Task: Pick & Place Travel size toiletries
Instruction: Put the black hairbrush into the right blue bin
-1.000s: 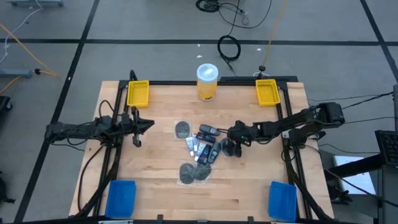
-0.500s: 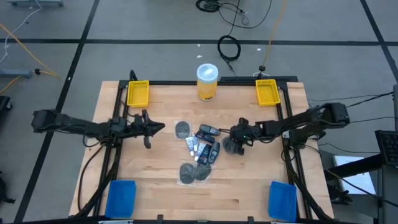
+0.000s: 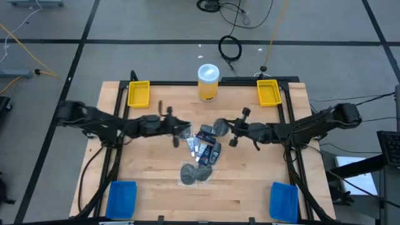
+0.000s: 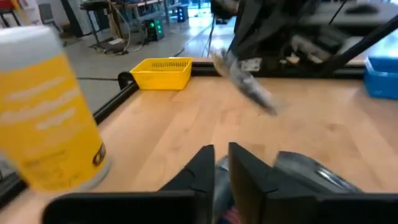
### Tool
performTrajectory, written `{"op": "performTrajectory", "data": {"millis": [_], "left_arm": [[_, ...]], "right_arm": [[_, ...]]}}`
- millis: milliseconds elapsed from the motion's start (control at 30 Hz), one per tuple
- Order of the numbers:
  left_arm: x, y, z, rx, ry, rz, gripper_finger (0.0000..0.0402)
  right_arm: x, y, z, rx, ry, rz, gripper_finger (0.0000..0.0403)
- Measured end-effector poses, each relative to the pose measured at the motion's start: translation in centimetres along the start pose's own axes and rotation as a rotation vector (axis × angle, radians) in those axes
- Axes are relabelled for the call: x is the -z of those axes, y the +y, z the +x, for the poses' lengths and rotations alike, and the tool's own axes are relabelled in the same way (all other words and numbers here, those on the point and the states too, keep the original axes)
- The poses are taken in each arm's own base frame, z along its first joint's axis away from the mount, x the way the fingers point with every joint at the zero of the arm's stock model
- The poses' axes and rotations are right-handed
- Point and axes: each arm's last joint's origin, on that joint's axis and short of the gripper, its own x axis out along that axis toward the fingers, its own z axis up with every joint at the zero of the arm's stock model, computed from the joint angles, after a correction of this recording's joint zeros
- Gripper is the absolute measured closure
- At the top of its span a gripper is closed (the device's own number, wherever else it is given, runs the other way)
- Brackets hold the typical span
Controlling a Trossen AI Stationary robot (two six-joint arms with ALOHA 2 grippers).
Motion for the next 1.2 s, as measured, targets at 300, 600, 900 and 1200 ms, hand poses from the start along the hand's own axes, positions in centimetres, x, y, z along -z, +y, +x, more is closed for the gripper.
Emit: {"op": "performTrajectory", "data": {"millis": [300, 600, 900, 1200], "left_arm": [[-0.7, 0.8, 6.3, 0.098, 0.005, -0.117, 0.0163], [0.2, 0.8, 8.8, 0.094, 0.027, -0.161, 0.0128], [0.5, 0.2, 9.4, 0.107, 0.017, -0.073, 0.0299], [1.7, 0.3, 9.2, 0.024, 0.151, 0.080, 0.0368]], "right_arm": [[0.5, 2.5, 2.3, 0.248, -0.127, -0.063, 0.0402], [0.9, 3.2, 2.7, 0.258, -0.149, -0.049, 0.0401], [0.7, 4.0, 2.1, 0.228, -0.170, -0.044, 0.0396], [0.1, 4.4, -0.6, 0.091, -0.069, -0.053, 0.0272]]}}
